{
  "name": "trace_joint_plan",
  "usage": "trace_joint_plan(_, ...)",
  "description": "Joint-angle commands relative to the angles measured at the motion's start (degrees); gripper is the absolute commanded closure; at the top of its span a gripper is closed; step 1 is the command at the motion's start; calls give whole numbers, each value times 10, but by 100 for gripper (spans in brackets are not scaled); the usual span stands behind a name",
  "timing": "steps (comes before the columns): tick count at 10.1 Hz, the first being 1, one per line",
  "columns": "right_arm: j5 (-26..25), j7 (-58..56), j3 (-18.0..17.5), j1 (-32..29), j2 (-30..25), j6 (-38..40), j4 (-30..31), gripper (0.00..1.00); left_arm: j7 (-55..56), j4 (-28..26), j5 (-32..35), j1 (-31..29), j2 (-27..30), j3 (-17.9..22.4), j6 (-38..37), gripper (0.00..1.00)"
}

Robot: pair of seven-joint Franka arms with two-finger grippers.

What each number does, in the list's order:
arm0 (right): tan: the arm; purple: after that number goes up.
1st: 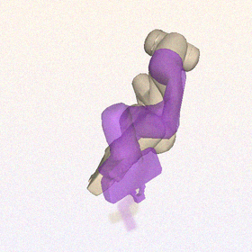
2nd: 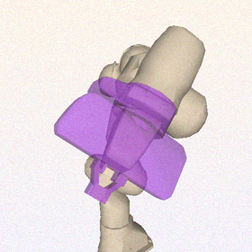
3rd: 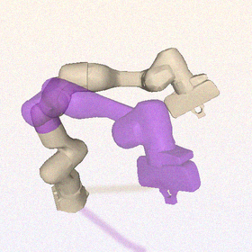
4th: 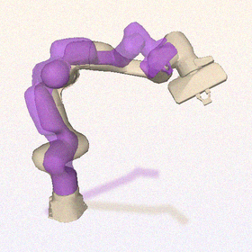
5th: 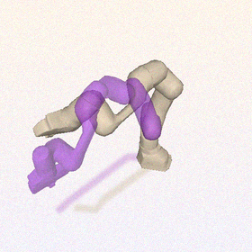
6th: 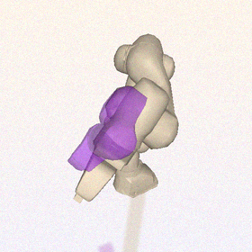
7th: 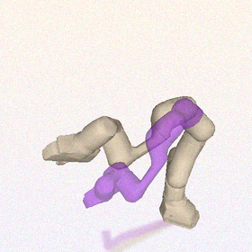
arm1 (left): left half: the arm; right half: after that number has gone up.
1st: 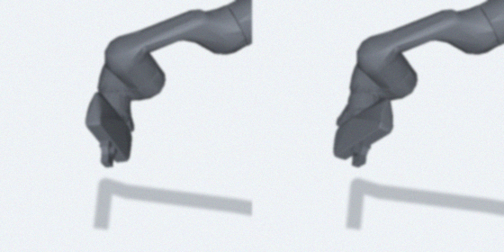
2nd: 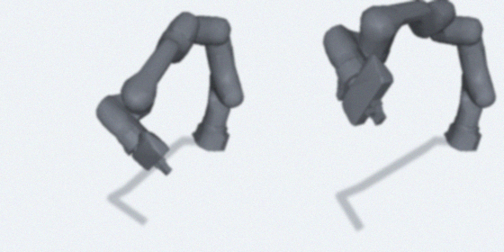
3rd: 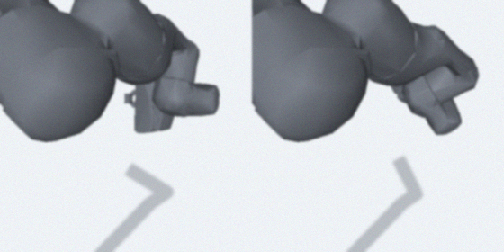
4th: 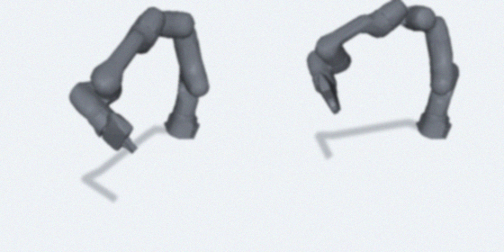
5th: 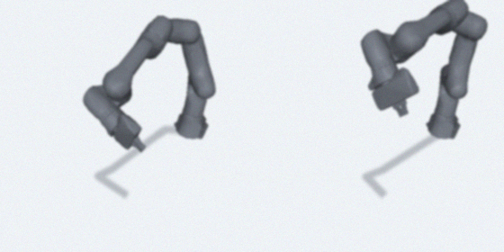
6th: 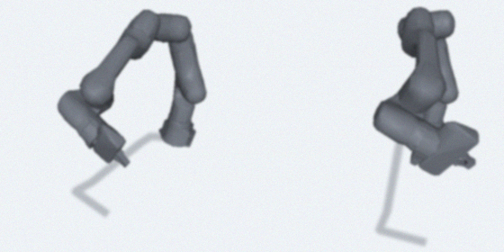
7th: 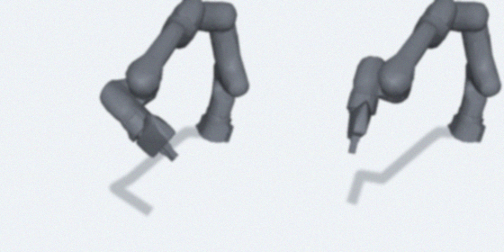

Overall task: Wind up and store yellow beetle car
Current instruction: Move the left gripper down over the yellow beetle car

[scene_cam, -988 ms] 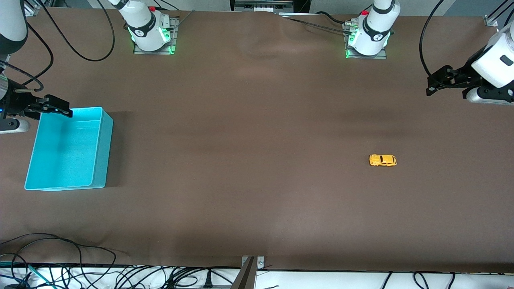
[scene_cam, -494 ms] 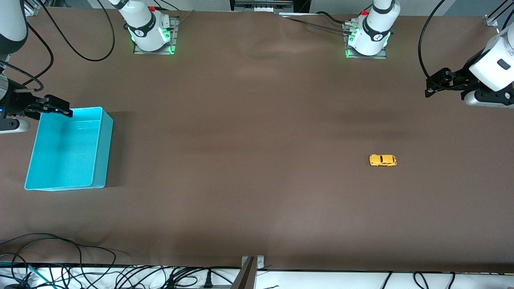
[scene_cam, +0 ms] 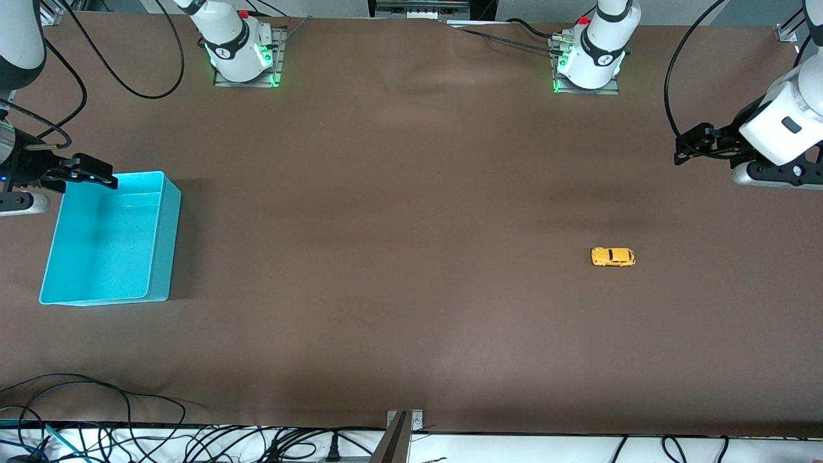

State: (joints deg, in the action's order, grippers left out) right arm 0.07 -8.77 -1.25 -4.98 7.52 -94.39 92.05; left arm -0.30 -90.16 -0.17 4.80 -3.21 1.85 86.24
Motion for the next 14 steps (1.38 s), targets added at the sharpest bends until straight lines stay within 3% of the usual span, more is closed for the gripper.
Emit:
trace_joint_plan(1,12,6,0,-2,15,4,-17,0,-35,27,-9,4,-26,3,-1,0)
trace_joint_plan(4,8,7,-3,7,24,3,-17,0,-124,27,-10,8,-59,3,3,0)
trace_joint_plan(7,9,6,-2,7,40,-1,-18,0,-283,16,-11,-4,-104,3,63,0)
trace_joint_plan(14,3,6,-3,28,45,-10,-17,0,-573,-200,-3,-16,-129,3,331,0)
